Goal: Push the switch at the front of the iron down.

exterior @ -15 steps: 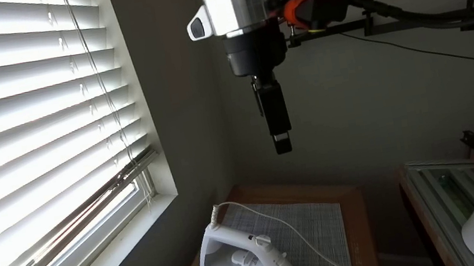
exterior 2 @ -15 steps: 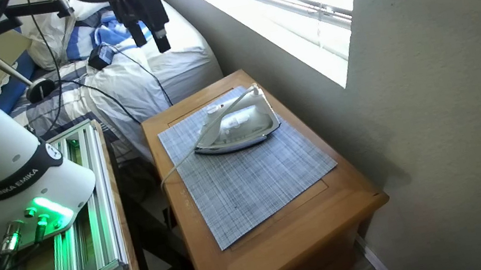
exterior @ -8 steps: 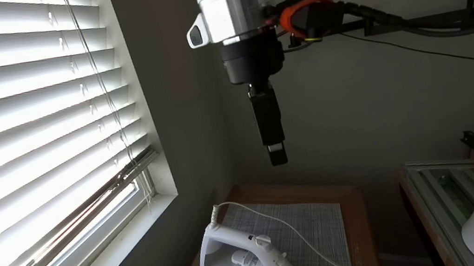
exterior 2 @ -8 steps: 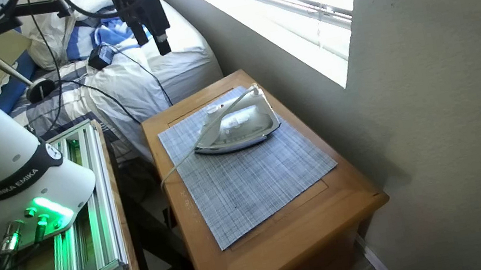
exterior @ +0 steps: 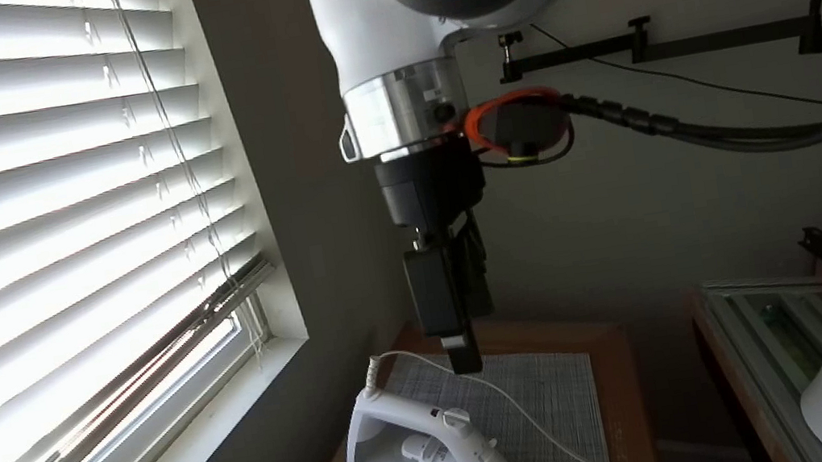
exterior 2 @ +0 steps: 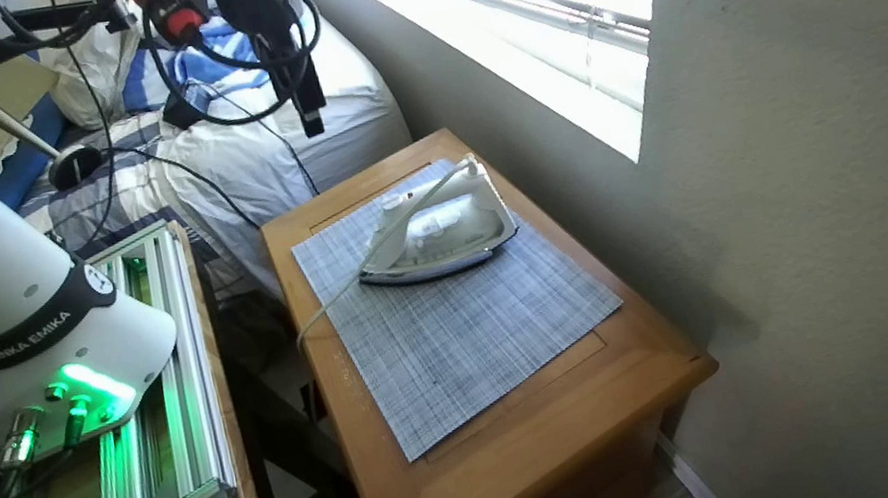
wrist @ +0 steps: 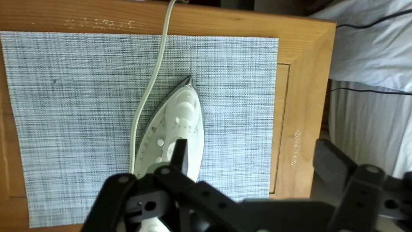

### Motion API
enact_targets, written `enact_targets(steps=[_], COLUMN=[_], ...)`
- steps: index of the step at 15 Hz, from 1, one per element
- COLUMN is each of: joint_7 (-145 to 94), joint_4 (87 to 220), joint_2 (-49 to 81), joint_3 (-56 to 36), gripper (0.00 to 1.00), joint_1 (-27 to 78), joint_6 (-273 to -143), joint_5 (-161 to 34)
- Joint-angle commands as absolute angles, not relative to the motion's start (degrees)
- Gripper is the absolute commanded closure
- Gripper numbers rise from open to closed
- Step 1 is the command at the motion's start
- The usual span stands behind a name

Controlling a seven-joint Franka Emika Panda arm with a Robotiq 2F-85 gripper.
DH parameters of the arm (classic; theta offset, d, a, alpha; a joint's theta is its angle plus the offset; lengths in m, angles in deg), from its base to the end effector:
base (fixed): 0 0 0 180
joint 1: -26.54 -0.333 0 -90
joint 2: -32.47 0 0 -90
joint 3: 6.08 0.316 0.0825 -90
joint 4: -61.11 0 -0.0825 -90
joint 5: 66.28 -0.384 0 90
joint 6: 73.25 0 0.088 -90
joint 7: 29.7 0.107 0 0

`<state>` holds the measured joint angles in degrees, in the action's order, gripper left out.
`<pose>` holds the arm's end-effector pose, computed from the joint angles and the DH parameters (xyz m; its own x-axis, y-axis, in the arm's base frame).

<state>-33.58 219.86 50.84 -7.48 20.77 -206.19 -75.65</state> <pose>0.3594 0.0312 0.2984 0.9911 0.0339 -0.1284 0.0184 -0.9926 -0.1204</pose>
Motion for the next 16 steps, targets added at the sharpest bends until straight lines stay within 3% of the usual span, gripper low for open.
enact_targets(steps=[1, 6, 7, 8, 10, 16], joint_7=[-32.4, -32.8, -33.1, -32.5, -32.1, -29.3], joint_4=[219.8, 219.8, 219.9, 219.9, 219.9, 219.9], joint_2=[43.9, 35.1, 33.4, 31.5, 28.1, 18.9], joint_3=[-6.5, -5.1, -4.8, -4.5, -3.9, -2.9], gripper=[0.00, 0.00, 0.04, 0.28, 0.31, 0.75], joint_1=[20.3, 20.4, 20.5, 20.7, 21.1, 22.1], joint_6=[-211.4, -219.9, -221.7, -223.9, -227.5, -237.9], joint_5=[-80.3, -83.0, -83.7, -83.5, -83.7, -81.5])
